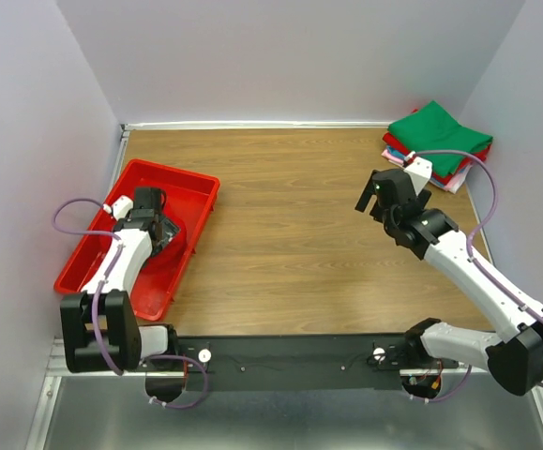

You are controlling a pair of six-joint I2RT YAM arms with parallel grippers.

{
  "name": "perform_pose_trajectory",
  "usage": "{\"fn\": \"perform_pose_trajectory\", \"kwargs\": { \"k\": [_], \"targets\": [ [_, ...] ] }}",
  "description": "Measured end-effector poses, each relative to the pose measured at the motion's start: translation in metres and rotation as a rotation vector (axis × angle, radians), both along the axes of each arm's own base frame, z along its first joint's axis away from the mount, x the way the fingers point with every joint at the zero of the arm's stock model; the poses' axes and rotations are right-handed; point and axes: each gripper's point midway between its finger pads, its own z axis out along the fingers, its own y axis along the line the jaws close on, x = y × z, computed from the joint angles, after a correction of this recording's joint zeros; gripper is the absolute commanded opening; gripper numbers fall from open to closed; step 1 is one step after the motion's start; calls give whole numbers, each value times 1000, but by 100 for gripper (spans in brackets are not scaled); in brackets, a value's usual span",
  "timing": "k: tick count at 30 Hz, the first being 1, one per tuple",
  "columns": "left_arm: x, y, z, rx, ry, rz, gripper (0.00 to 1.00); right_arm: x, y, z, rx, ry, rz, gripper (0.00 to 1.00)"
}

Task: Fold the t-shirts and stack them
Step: Grab the tshirt from the pile

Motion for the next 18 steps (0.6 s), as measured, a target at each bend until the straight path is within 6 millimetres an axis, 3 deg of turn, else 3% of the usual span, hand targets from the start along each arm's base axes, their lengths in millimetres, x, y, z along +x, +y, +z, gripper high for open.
{"fn": "perform_pose_trajectory", "kwargs": {
  "k": [4,5,6,8,9,14,17,18],
  "targets": [
    [3,7,-22,-6,36,29,82,5,-3,0,39,1,-2,100],
    [3,7,-26,-6,44,29,73,6,-4,0,45,0,-4,100],
    [5,8,-31,-6,57,27,58,8,-6,1,53,-3,-8,100],
    [8,8,-38,-9,66,22,42,9,-8,2,61,-6,-13,100],
    [10,8,-39,-5,71,10,4,9,-10,3,65,-10,-16,100],
    [29,9,-25,10,46,-47,0,9,-18,12,86,-36,-34,100],
    [53,10,8,30,-27,-87,0,9,-21,13,90,-40,-44,100],
    [64,10,27,38,-74,-102,0,10,-23,12,91,-38,-49,100]
  ]
}}
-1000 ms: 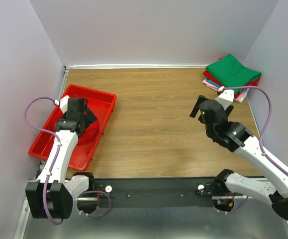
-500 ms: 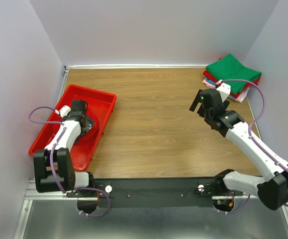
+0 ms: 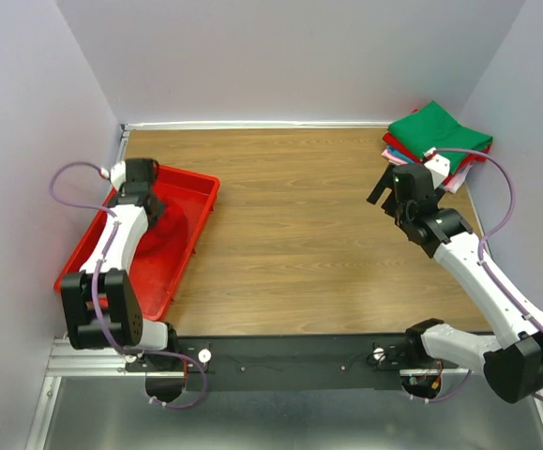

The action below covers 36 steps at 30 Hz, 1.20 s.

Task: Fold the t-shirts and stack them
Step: Grab the tshirt from the pile, then move the tshirt to the center of the board

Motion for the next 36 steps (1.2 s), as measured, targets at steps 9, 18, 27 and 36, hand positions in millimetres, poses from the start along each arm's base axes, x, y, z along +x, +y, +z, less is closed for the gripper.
{"fn": "perform_pose_trajectory", "kwargs": {
  "k": [9,18,27,36],
  "targets": [
    [48,-22,242,32,-602,-205,0,3,-6,0,6,3,-15,100],
    [35,-154,351,-157,-898,-719,0,8,-15,13,1,-21,-34,100],
    [-12,-277,403,-406,-1042,-1102,12,13,-29,26,-13,-45,-61,100],
    [24,-304,258,-472,-698,-1034,94,12,-35,26,-31,-42,-63,100]
  ]
}}
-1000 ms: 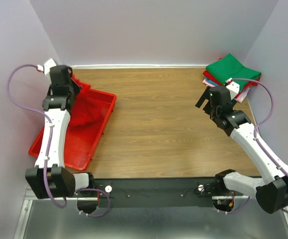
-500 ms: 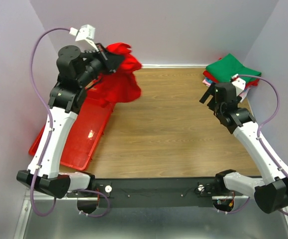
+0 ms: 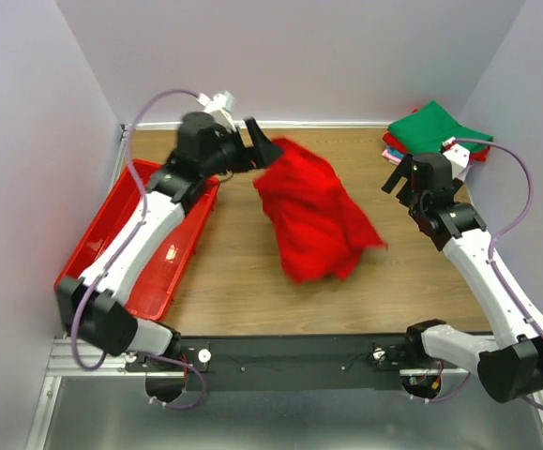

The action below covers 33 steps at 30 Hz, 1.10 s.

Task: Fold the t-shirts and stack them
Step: Move the tshirt to the center of the board, then flatten the tshirt out

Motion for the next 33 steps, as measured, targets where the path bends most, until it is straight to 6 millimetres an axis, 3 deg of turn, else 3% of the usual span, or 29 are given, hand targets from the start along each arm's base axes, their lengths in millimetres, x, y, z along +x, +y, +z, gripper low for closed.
{"fn": "perform_pose_trajectory", "kwargs": {
  "k": [1,3,4,6,14,19,25,33],
  "targets": [
    [3,-2,-24,36,51,7,94,0,0,0,-3,1,2,100],
    [1,-11,-90,155,190,19,94,-1,-1,-3,-15,11,9,100],
    [-7,-17,-119,212,250,5,94,-2,-1,-6,-19,18,10,100],
    [-29,-25,-157,305,324,-25,94,-6,-1,-15,-25,41,17,100],
    [-86,-51,-196,434,354,-156,94,-25,8,-63,29,166,52,100],
    [-117,-47,-236,520,429,-207,94,-39,8,-95,58,281,24,100],
    [-157,-36,-284,624,534,-251,94,-65,-5,-138,94,439,-58,100],
    [-172,-27,-317,677,619,-245,92,-83,-7,-170,133,554,-75,93]
  ]
}}
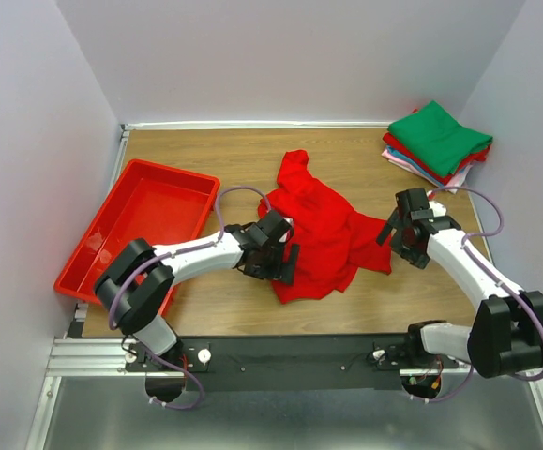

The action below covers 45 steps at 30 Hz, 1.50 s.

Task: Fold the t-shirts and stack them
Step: Flatten the tshirt out

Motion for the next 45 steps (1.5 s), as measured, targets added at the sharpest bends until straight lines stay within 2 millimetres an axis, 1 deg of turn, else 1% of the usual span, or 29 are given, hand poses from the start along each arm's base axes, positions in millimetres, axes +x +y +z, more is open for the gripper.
{"fn": "perform_pose_trajectory", "kwargs": {
  "k": [3,6,7,8,9,10,12,13,14,15,16,17,18,20,21,24,26,27,29,31,32,33,37,39,41,42,44,45],
  "targets": [
    [1,-1,-11,17,13,1,89,-1,4,-6,16,19,12,86],
    [5,-3,-12,18,4,3,76,-3,7,-16,30,52,30,81],
    [6,-4,-13,21,1,3,68,-4,9,-20,37,61,37,80],
    [7,-4,-14,23,0,4,63,-4,11,-22,45,68,42,74],
    [9,-5,-15,25,-5,6,53,-4,12,-24,50,75,47,72],
    [11,-5,-16,29,-9,6,46,-4,13,-27,57,83,53,69],
    [14,-7,-19,39,-13,9,31,-4,15,-31,66,96,65,57],
    [17,-8,-20,46,-15,10,16,-4,17,-33,72,102,73,51],
    [20,-9,-21,52,-21,12,10,-4,18,-35,78,108,78,44],
    [23,-10,-22,59,-25,12,2,-4,19,-38,82,117,83,36],
    [25,-12,-22,65,-25,13,0,-5,19,-40,83,126,90,32],
    [28,-12,-21,74,-32,12,0,-6,20,-42,85,131,95,27],
    [33,-14,-20,82,-44,13,0,-7,21,-44,89,141,104,18],
    [40,-16,-20,94,-57,15,0,-8,23,-46,97,151,117,11],
    [45,-17,-18,105,-60,17,0,-9,24,-46,101,154,127,4],
    [72,-23,-9,111,-97,31,0,-10,29,-46,126,160,155,2],
    [96,-25,0,106,-127,50,0,-12,34,-45,153,163,177,2],
    [114,-26,6,98,-149,70,0,-13,39,-44,175,165,192,2],
    [143,-23,11,97,-179,100,0,-15,46,-42,216,171,217,2],
    [168,-19,15,106,-201,121,0,-17,57,-39,269,178,249,1],
    [176,-18,17,109,-210,125,0,-17,62,-37,290,179,265,1],
    [196,-16,21,113,-235,143,0,-17,68,-33,310,181,285,1],
    [246,-14,38,117,-315,166,0,-12,97,-19,368,177,382,1],
    [263,-14,45,121,-336,172,0,-8,114,-13,388,175,434,1],
    [282,-15,55,119,-375,179,0,-6,136,-8,397,180,497,1],
    [287,-15,59,116,-389,180,0,-6,146,-7,400,183,523,1],
    [302,-12,70,113,-425,192,0,-9,171,-3,415,194,585,2],
    [307,-10,73,113,-436,195,0,-10,184,0,427,194,614,2]
  ]
}}
